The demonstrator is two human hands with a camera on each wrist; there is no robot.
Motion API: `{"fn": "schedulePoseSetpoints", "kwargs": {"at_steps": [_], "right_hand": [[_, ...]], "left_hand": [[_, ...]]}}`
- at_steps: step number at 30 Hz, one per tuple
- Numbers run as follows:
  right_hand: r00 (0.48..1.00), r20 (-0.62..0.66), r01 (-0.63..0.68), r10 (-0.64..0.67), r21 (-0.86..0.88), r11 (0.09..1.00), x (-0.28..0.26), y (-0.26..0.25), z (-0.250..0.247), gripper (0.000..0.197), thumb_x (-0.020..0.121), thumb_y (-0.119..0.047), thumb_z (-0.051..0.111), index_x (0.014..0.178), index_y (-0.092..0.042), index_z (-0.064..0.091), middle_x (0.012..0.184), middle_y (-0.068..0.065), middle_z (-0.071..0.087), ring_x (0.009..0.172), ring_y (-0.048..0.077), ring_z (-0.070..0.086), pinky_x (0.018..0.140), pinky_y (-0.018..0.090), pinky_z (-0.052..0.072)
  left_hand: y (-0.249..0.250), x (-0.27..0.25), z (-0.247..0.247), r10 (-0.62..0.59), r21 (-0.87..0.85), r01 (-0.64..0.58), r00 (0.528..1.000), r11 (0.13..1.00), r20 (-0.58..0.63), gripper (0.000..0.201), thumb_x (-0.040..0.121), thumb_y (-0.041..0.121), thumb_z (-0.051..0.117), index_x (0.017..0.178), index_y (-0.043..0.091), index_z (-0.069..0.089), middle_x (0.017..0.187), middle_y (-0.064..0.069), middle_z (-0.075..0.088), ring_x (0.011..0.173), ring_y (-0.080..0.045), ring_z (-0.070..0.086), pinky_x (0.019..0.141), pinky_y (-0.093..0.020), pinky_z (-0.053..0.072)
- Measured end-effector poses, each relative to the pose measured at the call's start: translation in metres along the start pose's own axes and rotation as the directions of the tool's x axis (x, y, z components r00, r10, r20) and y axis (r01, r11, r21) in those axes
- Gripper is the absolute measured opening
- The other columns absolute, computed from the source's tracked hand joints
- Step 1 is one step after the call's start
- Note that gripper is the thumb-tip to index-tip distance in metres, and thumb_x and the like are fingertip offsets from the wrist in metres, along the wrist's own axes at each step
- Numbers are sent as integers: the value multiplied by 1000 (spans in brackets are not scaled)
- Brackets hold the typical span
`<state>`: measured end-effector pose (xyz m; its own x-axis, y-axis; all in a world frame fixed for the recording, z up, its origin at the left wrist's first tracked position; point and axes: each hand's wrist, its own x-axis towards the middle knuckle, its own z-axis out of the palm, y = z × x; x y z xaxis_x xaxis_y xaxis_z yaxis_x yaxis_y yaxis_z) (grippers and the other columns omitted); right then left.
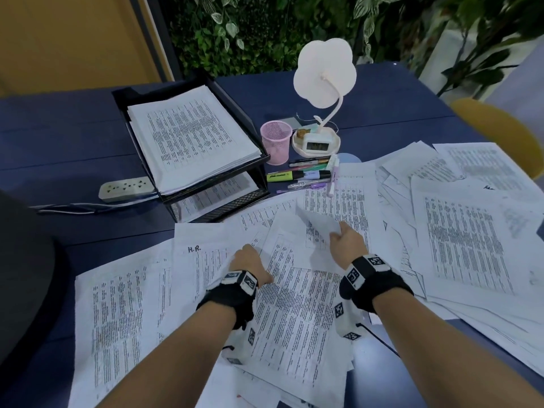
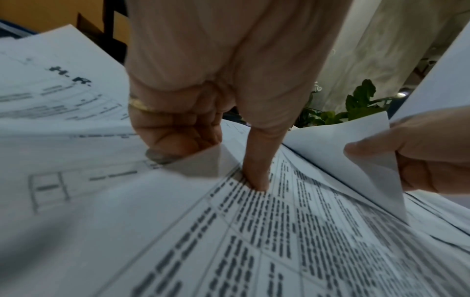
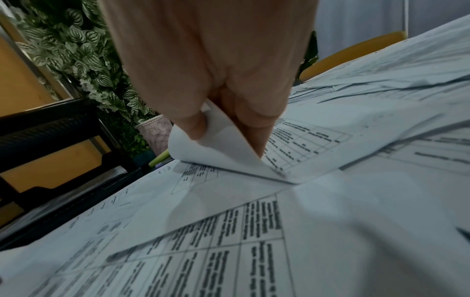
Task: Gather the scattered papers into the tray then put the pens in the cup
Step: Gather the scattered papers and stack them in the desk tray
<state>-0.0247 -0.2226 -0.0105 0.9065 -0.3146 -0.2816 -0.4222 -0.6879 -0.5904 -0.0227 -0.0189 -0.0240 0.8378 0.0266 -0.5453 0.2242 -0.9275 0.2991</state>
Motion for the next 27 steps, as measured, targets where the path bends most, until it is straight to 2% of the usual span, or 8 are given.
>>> {"fn": "schedulePoseSetpoints", "kwargs": {"at_steps": [4,9,12,14,18,21,24,27], "right_hand": [[999,42,17,-18,23,1000,-1,4,-1,30,99,-18,40,117,2,54,105,20,63,86,27,56,73,28,44],[997,-81,8,3,132,991,-6,8,-10,28,94,-14,45,111,5,58,85,13,59,75,27,55,62,24,38],[1000,-13,30,-28,196,980,-10,9,-11,35,90,-15,50,121,0,58,64,2,55,54,16,51,48,19,37],[995,77,43,-61,216,975,-14,4,-9,33,90,-16,51,120,-5,60,69,5,59,53,15,52,45,19,39],[941,328,22,-87,195,980,-23,-6,1,20,90,-20,53,108,-15,62,84,0,62,74,17,59,55,19,43],[894,436,28,-108,186,982,-29,-10,3,38,95,-39,48,93,-7,68,98,7,66,95,26,63,82,29,43],[900,418,20,-126,250,968,-25,-6,0,72,95,-61,22,93,-9,73,106,8,70,100,22,64,95,33,36],[970,231,89,-73,-60,994,-9,10,4,67,93,-62,28,105,-10,69,116,10,66,105,27,60,99,40,44]], "left_hand": [[4,0,-1,15,-35,-14,999,999,49,57,74,25,78,119,8,48,119,-8,59,104,-25,60,84,-30,52],[3,2,-9,86,-196,-78,996,978,31,35,93,22,54,124,7,50,121,-12,58,100,-29,59,85,-33,51],[-4,7,-20,50,-318,-65,997,946,-57,31,93,20,52,121,6,51,114,-16,60,95,-30,59,78,-34,50],[-9,11,-25,-5,-385,-24,997,923,-73,35,93,21,55,124,5,50,120,-17,59,104,-32,58,84,-34,49],[-14,14,-23,-33,-491,43,999,870,30,47,99,25,46,138,1,36,137,-13,46,118,-32,51,95,-33,42],[-18,16,-16,-35,-562,77,996,824,84,51,101,28,38,143,2,29,146,-15,37,130,-32,41,107,-36,36],[-25,23,-7,-16,-650,76,995,756,98,43,100,25,42,138,6,37,143,-12,43,124,-30,47,107,-43,37],[-23,24,-6,-23,-713,102,993,693,119,52,97,33,46,142,9,33,146,-14,40,127,-31,45,107,-47,38]]}}
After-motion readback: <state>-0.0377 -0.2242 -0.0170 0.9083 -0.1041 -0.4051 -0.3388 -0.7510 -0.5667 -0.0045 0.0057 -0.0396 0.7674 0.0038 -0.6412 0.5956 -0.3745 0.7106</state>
